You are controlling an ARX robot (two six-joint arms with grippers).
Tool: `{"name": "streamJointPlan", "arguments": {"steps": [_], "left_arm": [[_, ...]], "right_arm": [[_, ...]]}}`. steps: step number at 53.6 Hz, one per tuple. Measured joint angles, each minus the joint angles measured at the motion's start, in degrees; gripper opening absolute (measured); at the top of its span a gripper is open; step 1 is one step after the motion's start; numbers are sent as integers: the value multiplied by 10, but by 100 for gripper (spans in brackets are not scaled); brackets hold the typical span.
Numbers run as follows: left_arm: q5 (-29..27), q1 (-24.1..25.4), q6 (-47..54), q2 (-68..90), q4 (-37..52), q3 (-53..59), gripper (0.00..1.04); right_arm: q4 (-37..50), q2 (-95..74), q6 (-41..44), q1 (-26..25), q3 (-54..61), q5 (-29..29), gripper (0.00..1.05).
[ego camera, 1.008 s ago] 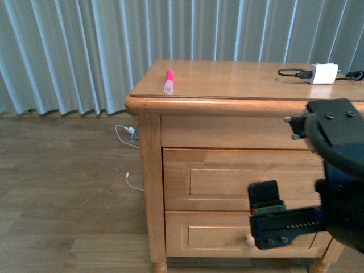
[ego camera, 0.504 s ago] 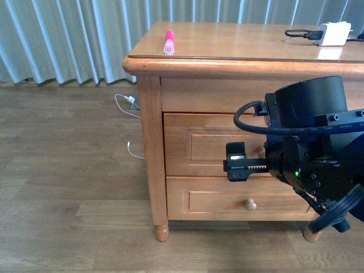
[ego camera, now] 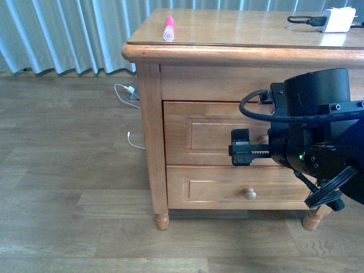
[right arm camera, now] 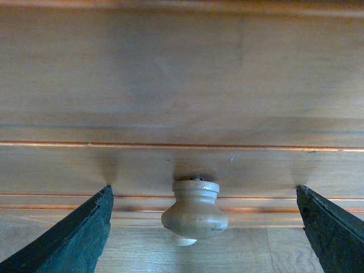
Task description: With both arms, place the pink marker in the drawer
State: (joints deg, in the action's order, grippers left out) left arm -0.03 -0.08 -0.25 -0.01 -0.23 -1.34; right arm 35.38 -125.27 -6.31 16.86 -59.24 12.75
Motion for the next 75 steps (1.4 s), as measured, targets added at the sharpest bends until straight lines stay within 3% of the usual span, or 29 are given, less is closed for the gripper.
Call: {"name": "streamJointPlan", "arguments": {"steps": [13,19,38,51,75], "left_arm": [[0,0,0,0,0,0,99],[0,0,0,0,0,0,99],[0,0,0,0,0,0,99],[0,0,0,0,0,0,99],[0,0,0,0,0,0,99]], "right_arm": [[10,0,-4,4,2,-2,95],[17,0,-3,5,3,0,74],[16,1,8,7,9,2,25],[-7,45,3,9,57,-14,22],[-81,275,-22,55,314,-30,21]]}}
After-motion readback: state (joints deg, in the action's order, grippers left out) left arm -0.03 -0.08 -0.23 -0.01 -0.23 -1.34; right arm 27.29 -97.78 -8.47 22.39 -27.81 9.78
